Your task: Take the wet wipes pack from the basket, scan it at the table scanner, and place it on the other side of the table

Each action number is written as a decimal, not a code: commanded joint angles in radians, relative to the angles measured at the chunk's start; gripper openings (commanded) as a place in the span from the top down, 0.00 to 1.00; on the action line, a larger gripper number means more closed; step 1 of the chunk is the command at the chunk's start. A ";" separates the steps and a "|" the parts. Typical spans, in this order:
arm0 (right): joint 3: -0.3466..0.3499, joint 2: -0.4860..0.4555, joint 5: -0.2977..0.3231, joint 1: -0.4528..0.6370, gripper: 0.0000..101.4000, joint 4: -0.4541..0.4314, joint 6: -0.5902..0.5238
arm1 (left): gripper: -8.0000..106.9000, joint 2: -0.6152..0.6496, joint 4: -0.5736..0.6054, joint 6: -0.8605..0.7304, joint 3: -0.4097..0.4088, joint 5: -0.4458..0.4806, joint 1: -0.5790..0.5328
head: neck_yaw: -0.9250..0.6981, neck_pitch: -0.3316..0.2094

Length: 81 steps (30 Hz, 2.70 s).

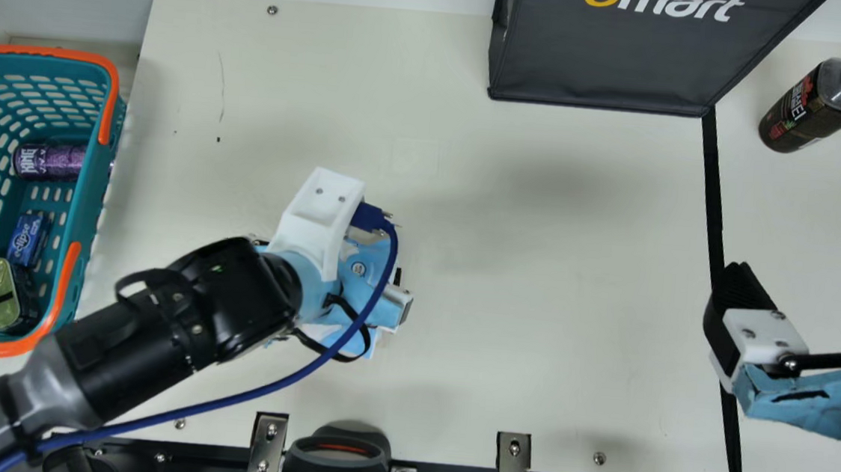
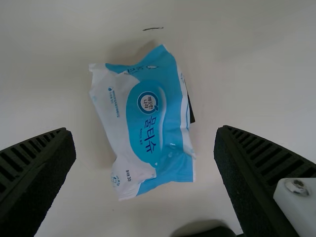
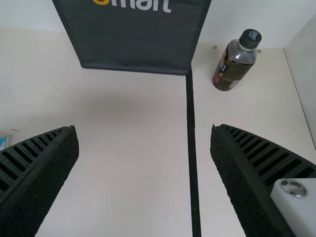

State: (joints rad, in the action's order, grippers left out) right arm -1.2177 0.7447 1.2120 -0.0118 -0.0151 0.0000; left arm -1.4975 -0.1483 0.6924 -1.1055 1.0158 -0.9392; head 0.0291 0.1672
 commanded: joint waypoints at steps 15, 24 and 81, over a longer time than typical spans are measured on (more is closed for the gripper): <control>0.000 0.000 -0.001 0.000 0.06 0.000 0.000 | 0.15 -0.131 -0.046 0.155 -0.039 0.033 -0.043 | -0.002 -0.029; 0.000 0.000 -0.001 0.000 0.06 0.000 0.000 | 0.15 -0.185 -0.041 0.178 -0.049 0.029 -0.044 | -0.002 -0.029; 0.000 0.000 -0.001 0.000 0.06 0.000 0.000 | 1.00 -0.252 -0.034 0.165 0.010 -0.077 -0.018 | -0.002 -0.029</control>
State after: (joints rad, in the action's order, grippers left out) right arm -1.2177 0.7447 1.2111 -0.0118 -0.0151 0.0000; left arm -1.7539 -0.1861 0.8571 -1.0966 0.9397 -0.9594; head 0.0307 0.1687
